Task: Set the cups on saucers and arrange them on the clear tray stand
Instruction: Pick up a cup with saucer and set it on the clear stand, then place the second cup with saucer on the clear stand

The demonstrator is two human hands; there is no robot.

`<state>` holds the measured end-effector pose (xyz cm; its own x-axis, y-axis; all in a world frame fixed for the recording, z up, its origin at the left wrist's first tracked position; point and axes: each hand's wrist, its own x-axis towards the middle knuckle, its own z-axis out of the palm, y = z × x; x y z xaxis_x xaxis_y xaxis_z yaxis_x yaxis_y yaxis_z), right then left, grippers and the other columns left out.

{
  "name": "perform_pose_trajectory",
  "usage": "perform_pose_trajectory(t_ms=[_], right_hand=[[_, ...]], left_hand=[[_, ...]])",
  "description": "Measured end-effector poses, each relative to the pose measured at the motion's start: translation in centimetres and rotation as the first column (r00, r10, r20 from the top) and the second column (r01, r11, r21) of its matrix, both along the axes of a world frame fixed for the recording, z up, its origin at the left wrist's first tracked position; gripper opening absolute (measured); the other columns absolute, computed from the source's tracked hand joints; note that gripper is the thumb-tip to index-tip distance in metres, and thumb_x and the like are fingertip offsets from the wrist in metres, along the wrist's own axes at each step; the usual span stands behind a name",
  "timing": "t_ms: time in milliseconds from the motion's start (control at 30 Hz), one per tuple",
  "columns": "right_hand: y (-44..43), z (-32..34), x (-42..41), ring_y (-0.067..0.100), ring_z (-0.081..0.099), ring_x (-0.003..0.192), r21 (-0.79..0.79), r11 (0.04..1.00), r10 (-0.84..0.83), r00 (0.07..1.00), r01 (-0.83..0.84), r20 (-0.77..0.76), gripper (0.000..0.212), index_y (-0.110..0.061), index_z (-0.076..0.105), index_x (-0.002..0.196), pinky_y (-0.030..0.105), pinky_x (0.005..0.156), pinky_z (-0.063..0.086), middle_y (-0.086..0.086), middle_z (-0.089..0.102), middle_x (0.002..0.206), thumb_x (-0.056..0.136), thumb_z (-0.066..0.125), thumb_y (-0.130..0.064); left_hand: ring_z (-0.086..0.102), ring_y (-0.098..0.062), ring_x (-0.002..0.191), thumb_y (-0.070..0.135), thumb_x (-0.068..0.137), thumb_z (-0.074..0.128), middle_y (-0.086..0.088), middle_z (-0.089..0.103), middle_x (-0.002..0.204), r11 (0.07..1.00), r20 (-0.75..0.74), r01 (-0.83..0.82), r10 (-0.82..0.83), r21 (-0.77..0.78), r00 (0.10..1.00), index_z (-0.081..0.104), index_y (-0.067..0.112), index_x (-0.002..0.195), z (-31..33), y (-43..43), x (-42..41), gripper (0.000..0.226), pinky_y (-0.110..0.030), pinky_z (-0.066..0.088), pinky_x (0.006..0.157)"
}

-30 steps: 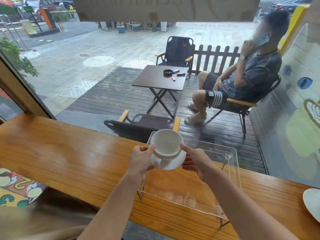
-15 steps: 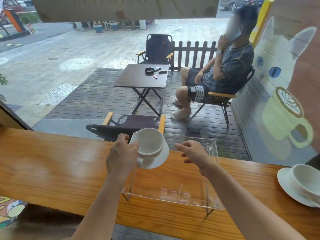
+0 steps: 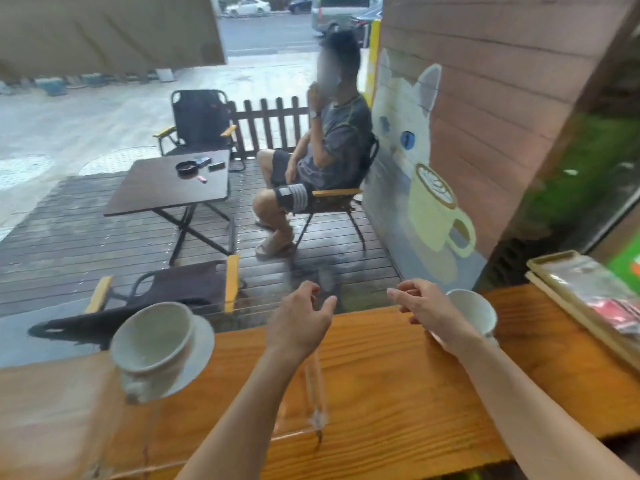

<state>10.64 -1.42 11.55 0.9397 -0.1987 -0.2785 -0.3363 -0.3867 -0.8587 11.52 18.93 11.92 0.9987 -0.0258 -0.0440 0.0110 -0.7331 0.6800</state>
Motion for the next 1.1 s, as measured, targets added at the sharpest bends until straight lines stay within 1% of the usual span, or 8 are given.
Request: perform_pose_trajectory(t_ms=[133,300,433,567,633,733,900,1100], right_hand=[[-7.1,-0.2,-0.7,0.025,0.057,0.106,-0.008,0.993,-0.116,0.993,0.116,-0.022,0.054,0.000,0.046,0.134,0.033,0.080,0.049,0.016,0.056,0.125,0.091,0.058,-0.031],[-14.9,-1.7,-1.0,0.020,0.056,0.098,-0.021,0.968,-0.249,0.968,0.249,-0.041,0.053,-0.004,0.048,0.132,0.025,0.063,0.044,0.009,0.058,0.118,0.090,0.059,-0.033],[-19.7,-4.4,-0.9,0.021,0.054,0.099,-0.032,0.943,-0.333,0.938,0.332,-0.101,0.053,-0.006,0.046,0.133,0.031,0.073,0.047,0.006,0.056,0.114,0.090,0.057,-0.036],[-21.9,-7.6,-0.9,0.028,0.053,0.117,-0.031,0.923,-0.383,0.906,0.384,-0.179,0.060,-0.007,0.047,0.134,0.044,0.097,0.047,0.012,0.056,0.132,0.087,0.057,-0.045],[-22.1,-8.9,-0.9,0.029,0.050,0.123,0.021,0.923,-0.371,0.903,0.384,-0.216,0.067,-0.008,0.044,0.137,0.045,0.102,0.044,0.012,0.052,0.138,0.086,0.057,-0.049],[-21.7,-10.5,-0.9,0.029,0.044,0.130,0.145,0.917,-0.327,0.907,0.372,-0.265,0.075,-0.009,0.039,0.142,0.045,0.107,0.039,0.012,0.046,0.144,0.084,0.057,-0.053],[-21.2,-12.9,-0.7,0.030,0.042,0.132,0.226,0.912,-0.249,0.900,0.342,-0.357,0.077,-0.008,0.036,0.143,0.045,0.109,0.036,0.012,0.043,0.147,0.085,0.057,-0.052],[-21.4,-13.5,-0.7,0.032,0.061,0.104,0.352,0.864,-0.238,0.908,0.360,-0.345,0.048,0.000,0.055,0.121,0.047,0.096,0.049,0.019,0.065,0.116,0.085,0.064,-0.030]], left_hand=[[0.061,-0.024,0.107,0.049,0.085,0.051,-0.003,0.067,0.117,0.993,-0.063,0.116,-0.114,0.032,0.992,0.055,0.020,0.123,-1.2,-6.2,1.2,0.048,-0.042,0.049,0.092],[0.061,-0.024,0.107,0.050,0.085,0.049,-0.006,0.066,0.119,0.982,-0.142,0.187,-0.181,0.028,0.973,0.053,0.017,0.123,-3.0,-13.0,2.9,0.051,-0.044,0.049,0.092],[0.057,-0.026,0.114,0.053,0.085,0.049,-0.008,0.061,0.128,0.984,-0.234,0.175,-0.174,-0.016,0.957,0.049,0.015,0.129,-5.5,-17.8,3.9,0.058,-0.040,0.048,0.091],[0.045,-0.030,0.129,0.056,0.082,0.054,-0.013,0.044,0.145,0.972,-0.421,-0.007,-0.096,-0.235,0.902,0.032,0.012,0.141,-9.0,-21.8,4.0,0.077,-0.042,0.042,0.099],[0.035,-0.033,0.137,0.056,0.080,0.059,-0.013,0.032,0.153,0.916,-0.538,-0.206,-0.014,-0.346,0.843,0.020,0.011,0.147,-10.7,-23.0,3.7,0.089,-0.045,0.036,0.106],[0.029,-0.036,0.140,0.052,0.076,0.067,-0.015,0.025,0.156,0.800,-0.660,-0.446,0.084,-0.402,0.746,0.009,0.011,0.149,-12.8,-24.1,3.0,0.102,-0.049,0.032,0.110],[0.041,-0.036,0.131,0.039,0.073,0.074,-0.016,0.036,0.150,0.711,-0.743,-0.557,0.073,-0.429,0.665,0.017,0.010,0.147,-14.5,-25.1,2.4,0.098,-0.050,0.040,0.106],[0.054,-0.032,0.115,0.022,0.071,0.077,-0.017,0.054,0.132,0.629,-0.793,-0.618,0.004,-0.471,0.609,0.036,0.006,0.138,-14.7,-24.4,2.2,0.081,-0.047,0.048,0.096]])
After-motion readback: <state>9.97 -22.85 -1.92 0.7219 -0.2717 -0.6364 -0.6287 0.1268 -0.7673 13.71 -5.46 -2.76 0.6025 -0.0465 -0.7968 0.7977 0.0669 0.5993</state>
